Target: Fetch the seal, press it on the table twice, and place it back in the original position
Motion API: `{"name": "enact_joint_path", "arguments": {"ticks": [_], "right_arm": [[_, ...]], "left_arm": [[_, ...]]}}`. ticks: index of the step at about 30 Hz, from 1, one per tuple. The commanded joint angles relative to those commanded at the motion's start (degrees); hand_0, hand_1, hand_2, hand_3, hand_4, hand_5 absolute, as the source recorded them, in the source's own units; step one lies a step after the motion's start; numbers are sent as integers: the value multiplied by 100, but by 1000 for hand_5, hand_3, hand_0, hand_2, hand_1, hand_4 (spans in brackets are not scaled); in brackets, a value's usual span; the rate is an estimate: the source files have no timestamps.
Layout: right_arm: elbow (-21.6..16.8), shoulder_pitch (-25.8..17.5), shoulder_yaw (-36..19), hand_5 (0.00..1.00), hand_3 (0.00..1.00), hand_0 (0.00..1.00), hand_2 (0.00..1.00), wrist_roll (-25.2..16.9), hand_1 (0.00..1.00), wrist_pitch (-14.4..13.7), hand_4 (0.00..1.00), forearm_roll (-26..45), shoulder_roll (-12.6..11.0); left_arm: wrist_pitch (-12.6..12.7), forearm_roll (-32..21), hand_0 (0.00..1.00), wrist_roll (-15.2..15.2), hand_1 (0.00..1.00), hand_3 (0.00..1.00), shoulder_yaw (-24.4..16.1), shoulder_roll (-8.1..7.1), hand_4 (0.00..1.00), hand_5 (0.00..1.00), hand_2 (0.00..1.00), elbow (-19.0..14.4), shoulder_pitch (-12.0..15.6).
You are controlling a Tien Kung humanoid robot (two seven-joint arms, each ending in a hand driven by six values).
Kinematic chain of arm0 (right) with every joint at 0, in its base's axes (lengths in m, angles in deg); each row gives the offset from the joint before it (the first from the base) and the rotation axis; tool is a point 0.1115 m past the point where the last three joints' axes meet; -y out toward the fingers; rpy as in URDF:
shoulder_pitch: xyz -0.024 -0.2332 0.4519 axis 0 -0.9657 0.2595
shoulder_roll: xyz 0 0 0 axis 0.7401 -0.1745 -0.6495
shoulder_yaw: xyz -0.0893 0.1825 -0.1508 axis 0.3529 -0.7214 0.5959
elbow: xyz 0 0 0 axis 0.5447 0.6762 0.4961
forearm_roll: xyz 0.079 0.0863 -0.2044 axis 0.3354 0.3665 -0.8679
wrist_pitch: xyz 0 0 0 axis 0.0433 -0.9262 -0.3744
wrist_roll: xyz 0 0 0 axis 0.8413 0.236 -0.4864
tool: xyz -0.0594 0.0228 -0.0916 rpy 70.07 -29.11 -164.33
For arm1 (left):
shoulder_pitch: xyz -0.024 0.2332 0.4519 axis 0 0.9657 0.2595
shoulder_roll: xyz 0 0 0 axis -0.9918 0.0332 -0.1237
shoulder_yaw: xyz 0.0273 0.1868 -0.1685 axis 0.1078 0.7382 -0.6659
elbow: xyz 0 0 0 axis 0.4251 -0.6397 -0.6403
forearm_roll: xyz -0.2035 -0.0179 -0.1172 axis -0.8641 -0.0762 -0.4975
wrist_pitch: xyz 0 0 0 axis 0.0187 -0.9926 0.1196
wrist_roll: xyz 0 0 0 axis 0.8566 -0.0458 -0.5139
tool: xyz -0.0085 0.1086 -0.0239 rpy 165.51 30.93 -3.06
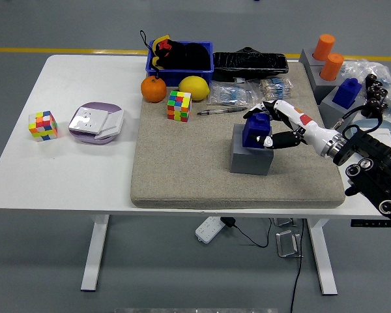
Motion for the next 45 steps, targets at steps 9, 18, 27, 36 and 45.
{"name": "enact_joint_path", "arguments": {"ticks": [9, 18, 27, 36, 45], "right_arm": [[36, 7, -5, 2, 718, 630, 656, -21, 660, -15, 843, -19, 16], [56, 10, -1, 2, 777, 663, 723, -21, 708, -23, 907, -33, 24], [59, 14, -16, 2, 798, 720, 765, -12, 766, -43, 937, -79, 30], [55, -7, -95, 119, 863, 840, 848, -17, 871, -84, 998, -165, 43], [-45, -131, -458, 307, 926, 938, 916, 7, 928, 77, 998, -201, -59]], "left_arm": [[-1, -2, 816, -1, 824, 856, 4, -2, 829, 423, 799, -1, 1], [-3, -11, 817, 2, 824, 856, 14, -1, 830, 423, 798, 0, 0], [-5, -20, 816, 5, 824, 856, 25, -1, 830, 423, 798, 2, 2], [-7, -20, 816, 6, 824, 856, 25, 5, 830, 424, 798, 1, 10], [-8, -11, 817, 6, 824, 856, -9, 2, 830, 424, 798, 6, 21]]}}
